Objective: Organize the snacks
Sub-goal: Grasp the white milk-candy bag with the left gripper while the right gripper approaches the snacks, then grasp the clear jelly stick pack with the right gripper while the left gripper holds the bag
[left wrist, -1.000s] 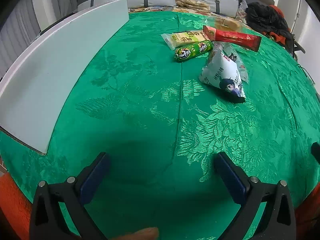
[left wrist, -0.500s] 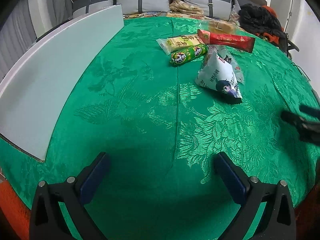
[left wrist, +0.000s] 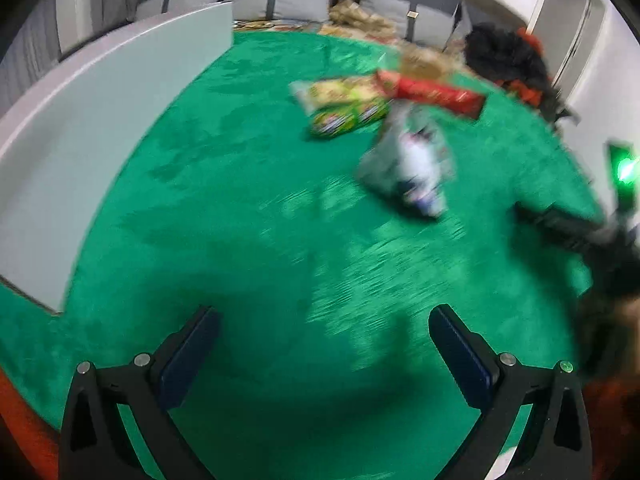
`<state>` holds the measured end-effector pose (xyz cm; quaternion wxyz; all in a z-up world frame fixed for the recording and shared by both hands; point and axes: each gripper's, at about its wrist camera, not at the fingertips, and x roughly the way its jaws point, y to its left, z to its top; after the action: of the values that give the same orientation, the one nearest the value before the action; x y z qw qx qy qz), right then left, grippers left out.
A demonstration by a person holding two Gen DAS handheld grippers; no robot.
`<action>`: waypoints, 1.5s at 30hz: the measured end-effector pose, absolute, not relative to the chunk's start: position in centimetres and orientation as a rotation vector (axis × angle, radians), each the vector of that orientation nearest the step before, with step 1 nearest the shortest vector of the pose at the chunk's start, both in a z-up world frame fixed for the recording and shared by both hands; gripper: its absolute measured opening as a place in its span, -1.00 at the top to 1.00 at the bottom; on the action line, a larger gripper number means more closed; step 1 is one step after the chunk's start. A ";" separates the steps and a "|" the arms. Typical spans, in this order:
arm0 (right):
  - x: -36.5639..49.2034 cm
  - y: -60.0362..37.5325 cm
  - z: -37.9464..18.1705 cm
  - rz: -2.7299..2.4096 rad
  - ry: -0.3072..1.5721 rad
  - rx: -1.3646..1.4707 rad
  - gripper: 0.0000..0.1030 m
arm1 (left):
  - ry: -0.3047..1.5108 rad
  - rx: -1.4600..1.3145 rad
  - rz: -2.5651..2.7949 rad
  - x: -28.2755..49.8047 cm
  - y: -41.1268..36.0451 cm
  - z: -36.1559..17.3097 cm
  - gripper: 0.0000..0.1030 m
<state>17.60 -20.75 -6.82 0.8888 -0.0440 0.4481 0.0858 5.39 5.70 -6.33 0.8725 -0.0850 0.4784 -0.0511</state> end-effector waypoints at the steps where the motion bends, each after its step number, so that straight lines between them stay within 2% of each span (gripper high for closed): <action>1: 17.6 -20.8 -6.8 0.178 0.931 -0.092 -0.87 | 0.992 -0.192 -0.125 5.9 5.2 -5.9 -0.99; 6: 17.6 -20.8 -6.9 0.179 0.930 -0.090 -0.88 | 0.947 -0.191 -0.141 10.3 2.8 -4.3 -0.99; 11: 17.6 -20.8 -6.8 0.179 0.930 -0.090 -0.88 | 1.001 -0.132 0.003 14.1 3.3 -5.7 -0.99; 21: 17.7 -20.8 -6.8 0.179 0.930 -0.090 -0.88 | 0.961 -0.171 0.095 9.3 11.3 -4.8 -0.99; 24: 17.6 -20.8 -6.8 0.179 0.930 -0.090 -0.88 | 0.944 -0.241 -0.004 9.9 10.6 -4.6 -0.99; 29: 17.7 -20.9 -6.9 0.179 0.930 -0.090 -0.88 | 0.934 -0.179 -0.017 12.9 6.9 -4.8 -0.96; 30: 17.6 -20.8 -6.8 0.179 0.930 -0.090 -0.88 | 0.949 -0.169 -0.007 13.6 6.5 -5.3 -0.72; 31: 17.6 -20.9 -6.8 0.179 0.930 -0.090 -0.88 | 0.966 -0.171 -0.004 14.1 6.4 -5.9 -0.06; 32: 17.6 -20.8 -6.8 0.179 0.930 -0.090 -0.88 | 0.992 -0.195 -0.021 14.3 6.6 -6.5 0.29; 36: 17.6 -20.8 -6.9 0.180 0.931 -0.088 -0.88 | 0.944 -0.231 -0.011 11.9 8.5 -5.9 0.39; 43: 17.9 -20.9 -6.9 0.180 0.936 -0.081 -0.88 | 0.923 -0.273 0.016 7.9 12.9 -5.8 0.39; 45: 18.5 -20.5 -6.5 0.163 1.012 -0.067 -0.87 | 0.921 -0.305 0.021 7.6 13.8 -6.1 0.39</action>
<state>18.55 -20.51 -6.55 0.8710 -0.0323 0.4840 0.0777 7.64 13.79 -6.11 0.8845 -0.1468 0.4427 0.0103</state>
